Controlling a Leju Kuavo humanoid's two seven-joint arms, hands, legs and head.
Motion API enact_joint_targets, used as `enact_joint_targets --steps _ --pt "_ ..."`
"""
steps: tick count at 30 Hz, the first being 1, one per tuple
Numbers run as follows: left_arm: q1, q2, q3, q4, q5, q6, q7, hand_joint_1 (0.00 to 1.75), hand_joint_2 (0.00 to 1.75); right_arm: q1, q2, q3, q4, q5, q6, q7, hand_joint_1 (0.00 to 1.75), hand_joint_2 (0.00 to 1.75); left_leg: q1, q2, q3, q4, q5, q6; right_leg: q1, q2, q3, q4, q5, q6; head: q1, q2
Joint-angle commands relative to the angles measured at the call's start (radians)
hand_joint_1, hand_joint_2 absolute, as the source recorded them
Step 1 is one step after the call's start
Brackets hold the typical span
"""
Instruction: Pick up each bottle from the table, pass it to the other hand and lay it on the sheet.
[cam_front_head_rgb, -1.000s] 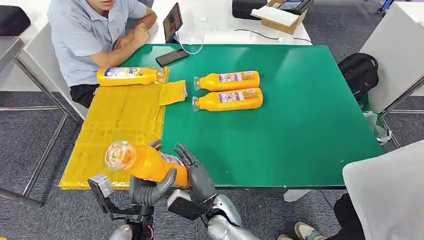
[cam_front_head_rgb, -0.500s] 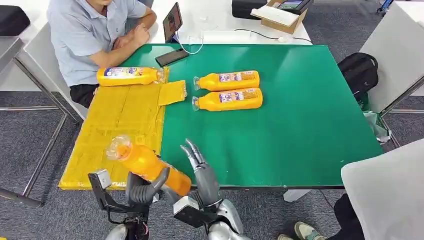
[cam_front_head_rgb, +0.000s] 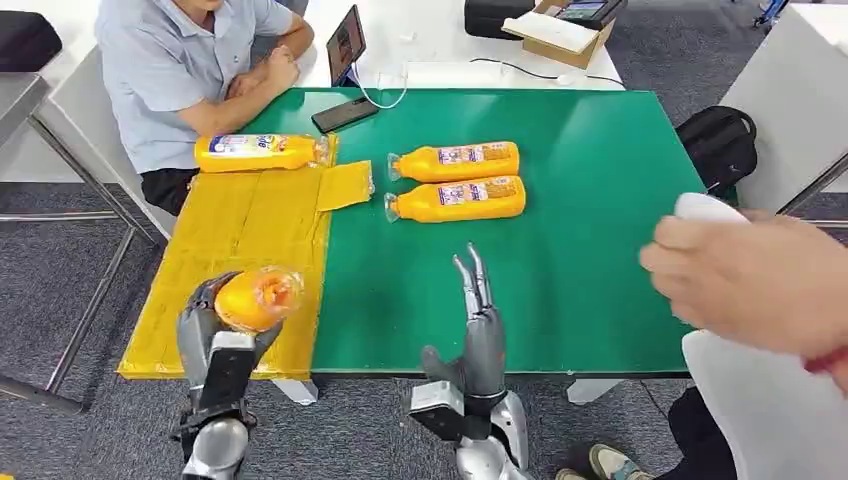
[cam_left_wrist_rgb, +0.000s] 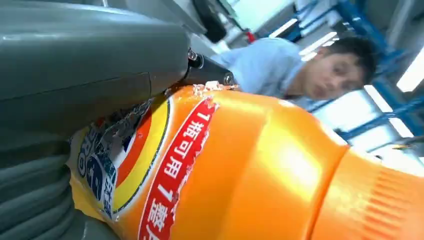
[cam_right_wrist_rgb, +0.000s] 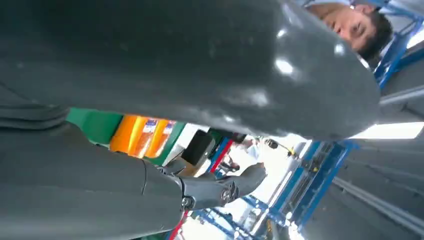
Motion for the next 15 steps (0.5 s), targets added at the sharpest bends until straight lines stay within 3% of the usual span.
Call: enact_joint_targets --steps 1,3,7,15 --pt "-0.256 0.064 0.028 0.464 -0.285 -0.002 0.199 1.75 1.75 -0.051 -0.023 0.064 0.080 -0.093 0.000 -0.001 0.00 0.00 0.001 -0.001 0.005 -0.001 0.000 -0.002 0.001 -0.003 0.006 -0.002 -0.001 -0.003 0.000 0.000" --pt "-0.375 0.095 -0.033 0.664 -0.345 -0.075 0.265 1.75 1.75 -0.069 -0.021 0.117 0.106 -0.109 0.014 0.003 0.00 0.00 0.001 -0.003 0.005 -0.002 0.001 -0.002 0.001 -0.004 0.006 -0.002 -0.001 -0.002 0.000 0.000" --pt "-0.493 0.103 -0.090 0.842 -0.410 -0.227 0.362 1.75 1.75 -0.076 -0.011 0.170 0.133 -0.122 0.052 0.018 0.00 0.00 0.001 -0.003 0.003 -0.001 0.001 -0.002 0.001 -0.003 0.004 -0.001 0.000 -0.002 0.000 0.000" --pt "-0.558 0.126 -0.198 0.929 -0.560 -0.336 0.493 1.75 1.75 -0.083 -0.003 0.200 0.182 -0.129 0.092 0.023 0.00 0.00 0.001 0.000 0.012 -0.002 0.001 -0.002 0.001 -0.001 0.013 -0.001 0.001 -0.003 0.000 0.000"
